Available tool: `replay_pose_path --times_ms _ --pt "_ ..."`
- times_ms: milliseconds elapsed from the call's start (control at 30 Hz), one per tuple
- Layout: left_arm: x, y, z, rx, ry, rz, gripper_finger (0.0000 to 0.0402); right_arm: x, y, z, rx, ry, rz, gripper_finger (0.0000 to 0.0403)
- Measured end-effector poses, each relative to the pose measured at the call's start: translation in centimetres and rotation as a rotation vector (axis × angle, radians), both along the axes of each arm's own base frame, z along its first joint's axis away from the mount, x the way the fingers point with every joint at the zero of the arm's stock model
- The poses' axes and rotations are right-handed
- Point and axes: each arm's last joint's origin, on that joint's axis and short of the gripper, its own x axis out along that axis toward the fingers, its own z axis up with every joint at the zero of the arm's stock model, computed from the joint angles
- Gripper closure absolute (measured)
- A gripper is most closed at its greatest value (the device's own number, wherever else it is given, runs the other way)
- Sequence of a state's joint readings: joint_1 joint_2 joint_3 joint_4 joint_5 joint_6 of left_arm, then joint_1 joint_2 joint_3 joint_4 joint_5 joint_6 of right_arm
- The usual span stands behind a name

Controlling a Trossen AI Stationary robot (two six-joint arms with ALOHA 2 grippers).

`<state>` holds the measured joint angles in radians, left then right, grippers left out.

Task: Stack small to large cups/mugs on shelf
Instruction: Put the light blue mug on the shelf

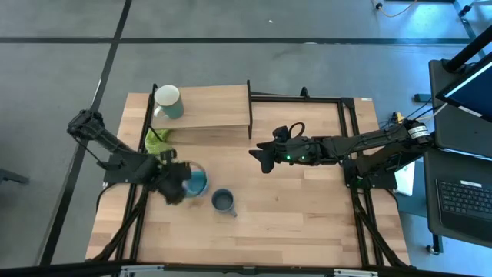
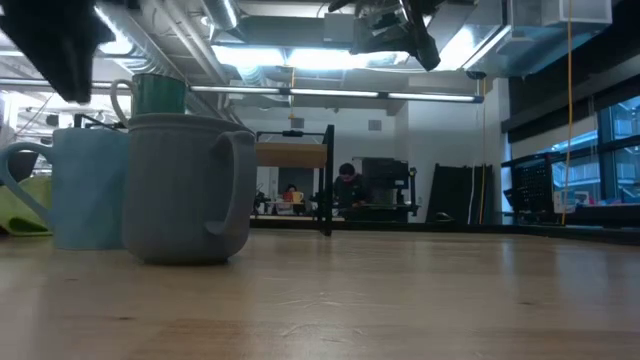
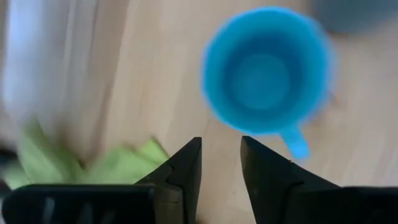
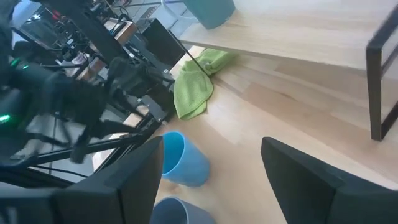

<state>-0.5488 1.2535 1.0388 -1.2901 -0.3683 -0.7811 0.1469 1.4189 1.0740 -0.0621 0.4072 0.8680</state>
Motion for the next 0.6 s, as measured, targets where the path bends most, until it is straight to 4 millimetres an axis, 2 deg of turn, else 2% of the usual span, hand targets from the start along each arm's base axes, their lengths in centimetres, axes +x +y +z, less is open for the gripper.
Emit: replay_pose_path --times_ms 133,267,600 --pt "-1.4 -2.3 0.6 0.040 -0.032 -0.255 0.0295 0.2 0.1 0.5 -0.030 -0.045 0.026 0.0131" --pt "-2.1 -3.2 0.6 0.071 -0.014 -0.398 0.0293 0.3 0.1 0.6 -0.041 -0.056 0.030 0.0131" --pt "1.1 -2.4 0.8 0.004 -0.137 -0.404 0.0292 0.3 0.1 0.6 -0.026 -0.060 0.023 0.0131"
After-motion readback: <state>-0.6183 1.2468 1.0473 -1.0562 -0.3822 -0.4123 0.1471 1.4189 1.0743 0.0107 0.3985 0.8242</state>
